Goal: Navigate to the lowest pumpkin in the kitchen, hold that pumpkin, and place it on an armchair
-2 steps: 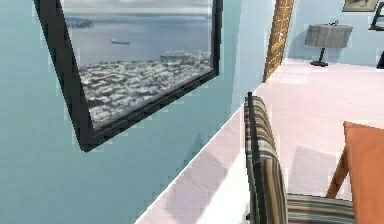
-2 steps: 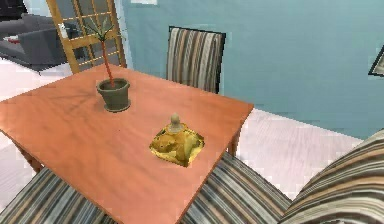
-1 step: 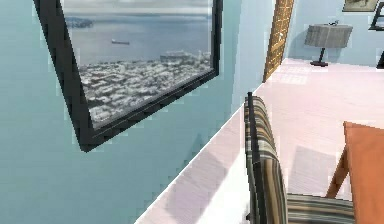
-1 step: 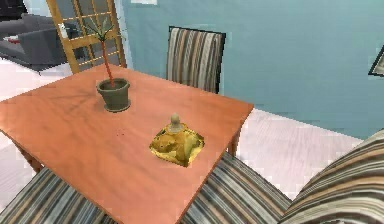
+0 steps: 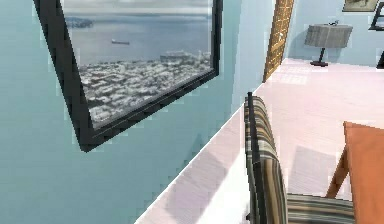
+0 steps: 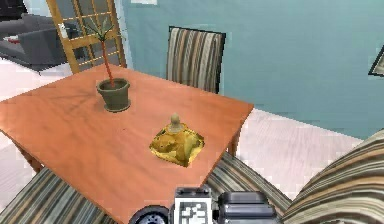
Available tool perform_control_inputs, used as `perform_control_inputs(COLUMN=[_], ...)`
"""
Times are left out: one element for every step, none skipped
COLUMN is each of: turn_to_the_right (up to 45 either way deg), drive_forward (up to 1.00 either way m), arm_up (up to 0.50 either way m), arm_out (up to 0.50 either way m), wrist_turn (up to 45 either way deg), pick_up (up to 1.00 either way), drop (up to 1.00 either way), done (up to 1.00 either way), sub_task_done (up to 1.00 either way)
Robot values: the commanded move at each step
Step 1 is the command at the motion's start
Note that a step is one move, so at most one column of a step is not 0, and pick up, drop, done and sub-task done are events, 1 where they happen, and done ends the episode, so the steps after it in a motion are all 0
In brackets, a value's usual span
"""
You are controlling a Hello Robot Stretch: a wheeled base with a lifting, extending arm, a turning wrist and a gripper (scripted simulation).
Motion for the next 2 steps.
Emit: perform_control_inputs(turn_to_the_right=[0.0, 0.0], drive_forward=[0.0, 0.0], arm_up=[0.0, 0.0], arm_out=[0.28, 0.0], wrist_turn=[0.0, 45.0], pick_up=[0.0, 0.0], drop=[0.0, 0.0], done=[0.0, 0.0], sub_task_done=[0.0, 0.0])
